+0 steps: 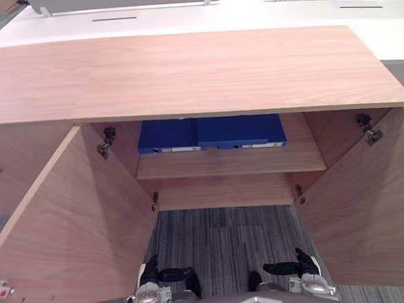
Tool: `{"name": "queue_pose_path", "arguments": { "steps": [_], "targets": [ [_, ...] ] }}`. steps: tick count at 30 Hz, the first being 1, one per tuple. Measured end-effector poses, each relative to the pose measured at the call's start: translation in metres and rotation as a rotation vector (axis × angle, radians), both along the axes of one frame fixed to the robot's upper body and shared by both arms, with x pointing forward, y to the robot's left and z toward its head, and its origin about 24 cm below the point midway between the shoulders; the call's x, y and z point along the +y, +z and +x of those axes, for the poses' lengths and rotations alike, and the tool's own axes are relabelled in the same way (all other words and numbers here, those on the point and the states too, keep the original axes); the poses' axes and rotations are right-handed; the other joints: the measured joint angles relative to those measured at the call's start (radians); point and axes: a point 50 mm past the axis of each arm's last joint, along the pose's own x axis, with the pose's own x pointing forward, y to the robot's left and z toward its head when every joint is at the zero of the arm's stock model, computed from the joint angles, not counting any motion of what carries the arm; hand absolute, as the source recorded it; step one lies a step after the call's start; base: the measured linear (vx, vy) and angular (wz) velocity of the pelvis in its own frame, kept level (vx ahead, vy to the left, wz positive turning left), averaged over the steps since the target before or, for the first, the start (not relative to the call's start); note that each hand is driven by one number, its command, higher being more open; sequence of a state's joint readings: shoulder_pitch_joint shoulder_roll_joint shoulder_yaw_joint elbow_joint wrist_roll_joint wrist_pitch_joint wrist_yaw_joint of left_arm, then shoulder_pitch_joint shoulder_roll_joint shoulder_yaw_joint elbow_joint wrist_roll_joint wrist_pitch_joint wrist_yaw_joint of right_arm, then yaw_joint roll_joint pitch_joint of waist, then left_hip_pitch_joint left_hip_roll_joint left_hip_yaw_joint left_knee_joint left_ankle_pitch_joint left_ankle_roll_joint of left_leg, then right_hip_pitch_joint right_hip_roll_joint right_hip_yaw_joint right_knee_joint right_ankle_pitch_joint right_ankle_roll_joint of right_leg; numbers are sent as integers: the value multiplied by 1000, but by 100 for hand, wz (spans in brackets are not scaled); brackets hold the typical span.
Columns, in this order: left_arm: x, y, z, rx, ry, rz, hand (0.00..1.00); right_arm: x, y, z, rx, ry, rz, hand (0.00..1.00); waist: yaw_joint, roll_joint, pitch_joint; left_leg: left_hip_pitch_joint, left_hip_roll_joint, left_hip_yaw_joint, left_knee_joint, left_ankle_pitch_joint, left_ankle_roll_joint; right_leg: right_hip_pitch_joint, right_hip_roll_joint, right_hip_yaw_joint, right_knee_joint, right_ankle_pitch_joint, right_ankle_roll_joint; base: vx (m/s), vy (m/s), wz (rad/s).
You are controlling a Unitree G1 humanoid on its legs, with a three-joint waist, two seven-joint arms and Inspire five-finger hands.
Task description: Walk over to the cabinet, pick up the folder, carry it to the office cabinet, place the folder inside the office cabinet, then close the office cabinet door
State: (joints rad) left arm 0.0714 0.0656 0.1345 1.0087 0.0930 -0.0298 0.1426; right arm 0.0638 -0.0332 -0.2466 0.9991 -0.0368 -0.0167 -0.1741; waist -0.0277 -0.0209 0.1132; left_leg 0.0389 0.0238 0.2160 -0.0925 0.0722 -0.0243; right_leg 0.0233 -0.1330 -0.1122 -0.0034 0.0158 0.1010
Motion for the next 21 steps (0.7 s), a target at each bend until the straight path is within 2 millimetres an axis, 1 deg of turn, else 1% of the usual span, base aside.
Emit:
{"name": "queue_pose_path", "arguments": {
  "steps": [2,5,8,10,11,12,13,14,16,17,18,19,20,21],
  "targets": [
    [1,-1,-2,13,-8,4,100,-2,0,0,-9,-40,11,100,-3,0,-1,16,1,28,4,-6,1,5,4,29,-9,7,-3,59,24,-42],
    [1,-2,-1,25,-21,10,100,-6,0,-4,-17,-133,35,100,-15,-1,-1,52,8,71,4,-25,-8,23,14,69,-23,11,-6,47,8,-47],
    [0,-3,-3,37,-26,6,100,-15,0,-10,-38,-257,53,100,-33,3,-8,66,16,121,4,-41,-14,9,26,122,-24,15,-10,3,-1,-55],
    [0,-3,-4,49,-25,5,100,-28,4,-18,-70,-379,47,100,-40,5,-13,71,22,170,4,-61,-28,-17,37,177,-21,18,-13,-8,1,-66],
    [0,-4,-5,51,-25,4,100,-31,6,-17,-86,-401,39,100,-43,7,-14,72,24,184,5,-66,-30,-25,40,190,-21,19,-14,0,1,-75],
    [0,-4,-6,54,-24,5,100,-41,10,-19,-120,-466,21,100,-50,9,-16,78,24,211,5,-76,-31,-39,46,222,-19,22,-13,8,3,-78],
    [1,-4,-8,59,-22,6,100,-51,17,-18,-166,-511,-8,100,-65,10,-17,80,26,237,15,-91,-36,-48,50,252,-18,24,-12,18,5,-79],
    [1,-4,-9,60,-21,6,100,-57,21,-17,-187,-528,-26,100,-73,12,-17,80,27,249,23,-100,-34,-52,52,266,-17,25,-12,33,5,-76],
    [1,-5,-9,62,-26,9,100,-79,38,-11,-293,-631,-89,100,-92,18,-21,79,33,298,64,-129,-28,-66,58,325,-16,32,-10,48,3,-77],
    [1,-5,-10,63,-30,11,100,-84,43,-9,-319,-646,-111,100,-94,20,-23,78,34,301,74,-137,-26,-73,61,339,-15,33,-9,61,-8,-77],
    [1,-4,-7,58,-38,15,100,-94,52,-5,-366,-671,-151,100,-97,25,-24,75,37,301,90,-153,-25,-82,65,364,-15,38,-9,47,-14,-60],
    [1,-4,-5,53,-39,15,100,-99,57,-3,-386,-678,-170,100,-98,27,-24,73,39,301,98,-160,-24,-88,67,374,-15,40,-9,44,-21,-61],
    [1,-3,-2,42,-38,16,100,-108,68,5,-441,-696,-200,100,-114,33,-24,67,41,302,109,-170,-26,-98,70,387,-15,45,-7,17,-14,-38],
    [1,-2,-1,37,-39,17,100,-110,71,8,-458,-699,-211,100,-120,35,-24,64,42,305,114,-175,-25,-102,71,392,-14,46,-6,9,-9,-39]
  ]
}}
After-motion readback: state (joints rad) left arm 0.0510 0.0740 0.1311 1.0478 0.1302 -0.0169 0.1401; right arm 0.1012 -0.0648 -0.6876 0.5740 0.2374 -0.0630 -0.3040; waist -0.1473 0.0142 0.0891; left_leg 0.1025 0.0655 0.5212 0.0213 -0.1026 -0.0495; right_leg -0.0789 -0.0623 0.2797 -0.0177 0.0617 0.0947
